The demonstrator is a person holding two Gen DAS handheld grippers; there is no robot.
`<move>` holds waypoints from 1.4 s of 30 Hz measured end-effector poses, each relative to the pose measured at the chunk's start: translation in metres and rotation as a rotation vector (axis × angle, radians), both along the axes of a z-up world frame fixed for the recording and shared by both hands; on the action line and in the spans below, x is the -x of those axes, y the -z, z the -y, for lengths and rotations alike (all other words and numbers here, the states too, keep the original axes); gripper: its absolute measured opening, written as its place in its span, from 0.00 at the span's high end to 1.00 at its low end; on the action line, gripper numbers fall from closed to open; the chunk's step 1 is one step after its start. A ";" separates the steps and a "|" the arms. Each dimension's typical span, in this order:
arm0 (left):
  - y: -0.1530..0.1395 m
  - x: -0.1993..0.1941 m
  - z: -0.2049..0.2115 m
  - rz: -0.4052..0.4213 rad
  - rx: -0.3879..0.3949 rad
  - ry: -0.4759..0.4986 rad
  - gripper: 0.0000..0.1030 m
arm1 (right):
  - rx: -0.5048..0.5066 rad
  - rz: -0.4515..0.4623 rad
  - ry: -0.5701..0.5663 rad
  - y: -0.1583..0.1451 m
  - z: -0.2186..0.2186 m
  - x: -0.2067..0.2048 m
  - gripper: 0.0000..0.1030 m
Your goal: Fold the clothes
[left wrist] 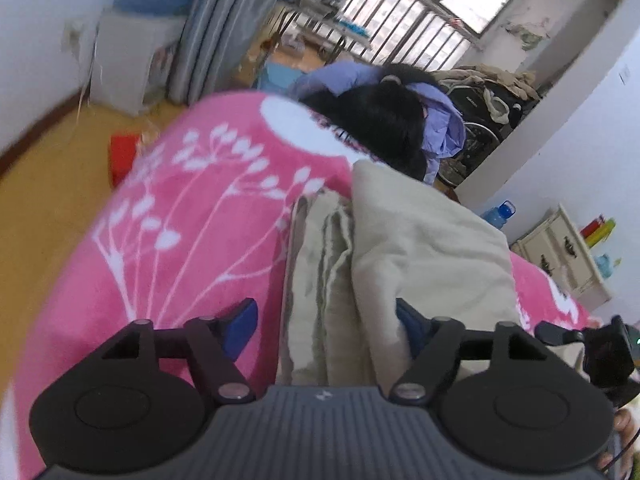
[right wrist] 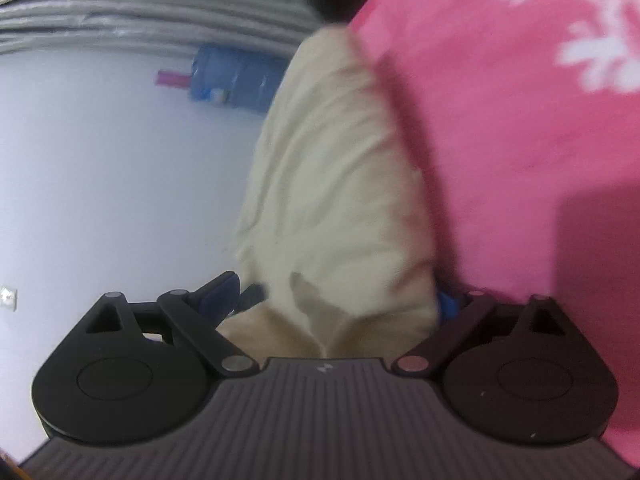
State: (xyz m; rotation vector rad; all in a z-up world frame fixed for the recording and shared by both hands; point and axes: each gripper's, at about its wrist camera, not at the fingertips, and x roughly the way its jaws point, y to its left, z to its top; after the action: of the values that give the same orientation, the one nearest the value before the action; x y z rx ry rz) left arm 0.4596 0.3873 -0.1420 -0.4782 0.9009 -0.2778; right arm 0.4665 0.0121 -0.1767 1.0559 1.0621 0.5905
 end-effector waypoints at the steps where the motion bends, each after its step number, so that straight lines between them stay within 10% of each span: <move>1: 0.004 -0.002 -0.002 -0.011 0.022 -0.008 0.26 | 0.011 0.009 -0.024 -0.001 -0.007 0.001 0.14; 5: 0.008 -0.001 0.003 -0.030 0.087 0.025 0.31 | 0.045 -0.007 -0.026 0.002 -0.008 0.009 0.71; 7: 0.008 0.003 0.015 -0.035 0.087 0.045 0.30 | -0.017 -0.031 0.000 0.007 0.006 0.012 0.82; 15: 0.011 0.014 0.089 -0.071 0.233 0.180 0.30 | 0.156 0.050 0.045 -0.037 0.078 0.047 0.84; 22: 0.039 0.029 0.239 -0.137 0.402 0.446 0.30 | 0.383 0.030 0.245 -0.075 0.219 0.119 0.83; 26: 0.042 0.030 0.305 -0.127 0.378 0.543 0.31 | 0.422 -0.050 0.410 -0.063 0.278 0.148 0.63; 37: 0.000 0.040 0.257 -0.024 0.300 0.520 0.31 | 0.572 0.121 0.604 -0.137 0.272 0.249 0.56; 42: -0.016 0.075 0.255 -0.036 0.331 0.587 0.31 | 0.474 -0.020 0.516 -0.127 0.224 0.304 0.56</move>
State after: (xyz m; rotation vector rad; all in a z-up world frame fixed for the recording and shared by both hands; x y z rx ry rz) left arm 0.3841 0.1325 -0.1262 -0.5148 1.0231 -0.9663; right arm 0.1628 -0.2122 -0.0501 0.8634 0.8411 -0.0896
